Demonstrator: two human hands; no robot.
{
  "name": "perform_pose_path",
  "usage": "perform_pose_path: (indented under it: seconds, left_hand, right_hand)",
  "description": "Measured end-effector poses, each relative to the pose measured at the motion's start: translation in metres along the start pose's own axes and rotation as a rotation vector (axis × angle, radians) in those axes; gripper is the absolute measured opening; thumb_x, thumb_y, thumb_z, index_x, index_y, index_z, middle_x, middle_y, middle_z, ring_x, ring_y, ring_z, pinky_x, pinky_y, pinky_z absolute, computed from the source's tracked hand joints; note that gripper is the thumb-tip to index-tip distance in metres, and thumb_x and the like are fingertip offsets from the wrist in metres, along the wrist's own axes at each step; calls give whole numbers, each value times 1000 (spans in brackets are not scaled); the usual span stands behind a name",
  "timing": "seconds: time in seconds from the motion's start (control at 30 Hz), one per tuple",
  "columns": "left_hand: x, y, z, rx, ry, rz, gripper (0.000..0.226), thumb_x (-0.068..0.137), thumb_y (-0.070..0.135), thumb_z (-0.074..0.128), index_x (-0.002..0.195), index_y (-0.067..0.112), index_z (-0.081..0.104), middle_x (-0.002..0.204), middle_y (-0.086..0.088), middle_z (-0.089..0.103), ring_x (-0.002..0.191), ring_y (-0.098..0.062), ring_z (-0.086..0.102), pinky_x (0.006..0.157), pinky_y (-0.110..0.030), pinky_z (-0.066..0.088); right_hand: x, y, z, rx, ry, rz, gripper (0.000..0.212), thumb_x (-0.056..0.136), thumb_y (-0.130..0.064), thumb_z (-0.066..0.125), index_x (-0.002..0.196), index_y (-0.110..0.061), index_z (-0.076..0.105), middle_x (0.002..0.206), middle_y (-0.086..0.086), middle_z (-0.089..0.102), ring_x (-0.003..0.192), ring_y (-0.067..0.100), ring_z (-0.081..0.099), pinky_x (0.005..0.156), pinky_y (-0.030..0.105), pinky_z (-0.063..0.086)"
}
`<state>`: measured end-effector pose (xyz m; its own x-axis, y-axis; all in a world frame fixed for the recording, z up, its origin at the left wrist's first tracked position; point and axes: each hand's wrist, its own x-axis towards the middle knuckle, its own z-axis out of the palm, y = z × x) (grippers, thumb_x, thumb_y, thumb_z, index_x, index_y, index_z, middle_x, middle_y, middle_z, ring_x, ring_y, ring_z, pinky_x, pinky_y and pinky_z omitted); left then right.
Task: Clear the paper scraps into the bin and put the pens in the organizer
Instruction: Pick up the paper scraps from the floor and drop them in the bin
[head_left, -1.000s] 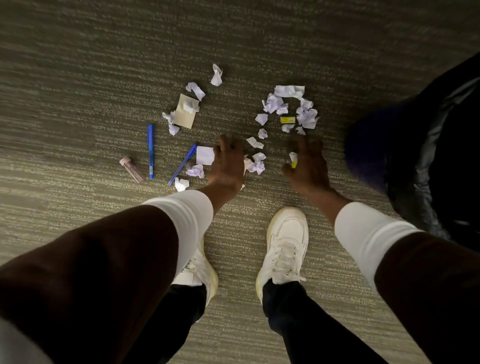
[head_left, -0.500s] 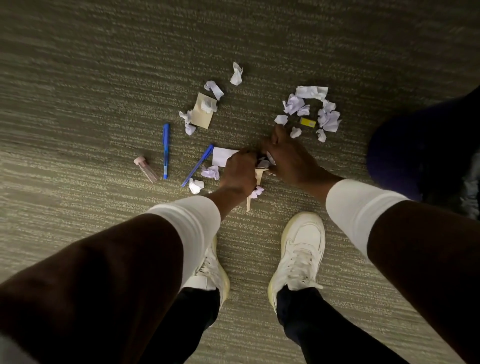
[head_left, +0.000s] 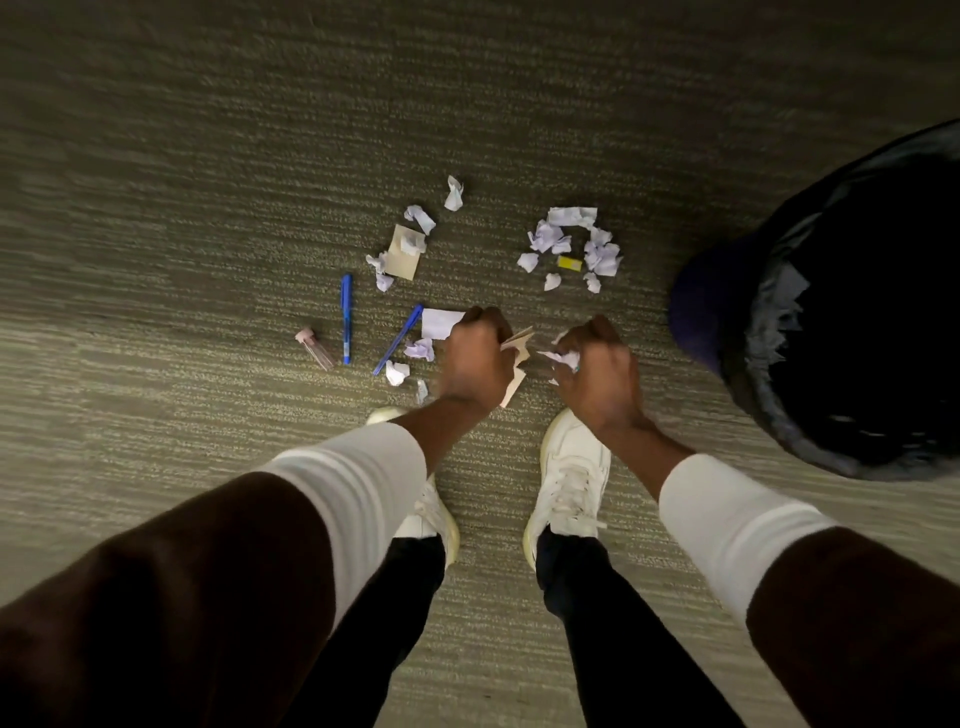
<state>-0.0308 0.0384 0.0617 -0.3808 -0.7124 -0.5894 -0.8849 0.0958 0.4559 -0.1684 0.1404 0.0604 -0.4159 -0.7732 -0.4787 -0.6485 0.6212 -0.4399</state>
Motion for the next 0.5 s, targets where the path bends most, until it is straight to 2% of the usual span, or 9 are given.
perform_pose_path:
  seconds: [0.07,0.13,0.2,0.27,0.3,0.33,0.4,0.43,0.5]
  left_hand:
    - [-17,25,-12,-44,21,-22,15,87,12,82,99,13,72,107,-10,72,93,-24,68,73,-22,39]
    - [-33,49,-22,-96,30,-39,17,86,13,84,98,16,72,106,-7,72,92,-21,67,75,-21,42]
    - [-48,73,-30,-144,42,-47,18,85,12,85,96,16,72,98,-4,72,81,-13,63,65,-13,39]
    - [-60,97,-37,-195,53,-36,19,84,11,86,91,16,69,86,2,69,66,-2,55,56,-8,34]
    - [-66,110,-40,-211,63,-25,21,83,10,86,89,17,68,82,3,67,64,1,52,56,-7,36]
    - [-71,123,-42,-222,75,-11,21,83,11,86,89,17,67,82,3,67,65,-2,54,59,-12,43]
    - [-80,147,-44,-257,91,14,20,82,11,86,91,14,69,86,-1,71,73,-14,64,72,-27,55]
    - [-82,160,-44,-281,93,24,19,81,11,86,92,14,70,88,-3,72,77,-18,67,76,-31,56]
    - [-87,184,-42,-319,84,47,19,80,12,87,90,14,70,89,-4,73,76,-19,67,76,-32,55]
  right_hand:
    - [-23,-4,-25,49,32,37,21,81,-10,81,101,-14,74,115,7,62,92,29,69,83,35,57]
    - [-45,-7,-49,78,63,51,22,82,-8,78,101,-15,72,113,5,61,91,29,68,82,32,54]
    - [-64,-10,-75,87,111,57,21,82,-10,78,101,-15,71,110,3,61,88,27,67,76,28,47]
    - [-79,-11,-99,97,156,63,21,82,-10,78,102,-15,72,110,3,62,88,28,68,77,31,50]
    - [-85,-11,-112,107,181,69,22,81,-9,78,101,-14,72,110,3,63,89,29,69,79,33,53]
    - [-90,-9,-124,117,213,78,21,81,-8,78,100,-14,72,108,4,63,88,29,69,79,32,53]
    - [-98,-2,-148,123,290,107,20,78,-8,80,97,-13,73,104,5,64,85,28,68,76,26,44]
    - [-100,4,-159,118,334,127,20,77,-9,81,95,-13,72,103,6,64,85,28,67,74,25,39]
    - [-102,17,-178,124,413,186,21,77,-12,83,95,-13,72,102,9,65,87,29,66,75,30,41]
